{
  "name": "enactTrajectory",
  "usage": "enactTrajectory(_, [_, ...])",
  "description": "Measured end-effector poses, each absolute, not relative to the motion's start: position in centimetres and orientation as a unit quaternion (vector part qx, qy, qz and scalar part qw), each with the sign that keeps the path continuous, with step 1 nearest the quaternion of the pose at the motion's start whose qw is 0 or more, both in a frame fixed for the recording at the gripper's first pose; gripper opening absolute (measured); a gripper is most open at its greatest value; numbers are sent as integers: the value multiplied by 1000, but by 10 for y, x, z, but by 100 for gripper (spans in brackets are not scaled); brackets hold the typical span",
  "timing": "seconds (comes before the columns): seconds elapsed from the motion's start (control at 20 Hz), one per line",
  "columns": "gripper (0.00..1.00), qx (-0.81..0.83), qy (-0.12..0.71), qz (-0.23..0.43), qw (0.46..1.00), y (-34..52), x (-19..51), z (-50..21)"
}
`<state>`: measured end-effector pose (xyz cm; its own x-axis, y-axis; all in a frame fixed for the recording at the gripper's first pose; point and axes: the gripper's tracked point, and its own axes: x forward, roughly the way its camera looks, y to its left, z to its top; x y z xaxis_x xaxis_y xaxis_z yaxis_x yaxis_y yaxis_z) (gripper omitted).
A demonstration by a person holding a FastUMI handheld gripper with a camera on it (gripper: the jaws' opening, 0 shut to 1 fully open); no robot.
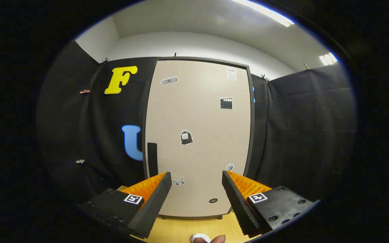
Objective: Open the shoe cabinet door, grab the shoes and put them into the shoe cabinet, then close the shoe cabinet door.
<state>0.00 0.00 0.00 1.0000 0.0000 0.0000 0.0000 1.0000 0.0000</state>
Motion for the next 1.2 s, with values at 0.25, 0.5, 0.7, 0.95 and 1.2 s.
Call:
enactTrajectory(0.25, [97, 1, 3, 3, 1000, 4, -5, 0])
enactTrajectory(0.5, [97, 3, 3, 4, 1000, 1, -7, 3])
enactTrajectory(0.7, [97, 3, 4, 4, 1000, -2, -8, 4])
enactTrajectory(0.95, [97, 6, 8, 1, 1000, -4, -9, 3])
enactTrajectory(1.2, [97, 24, 18, 16, 999, 17, -1, 3])
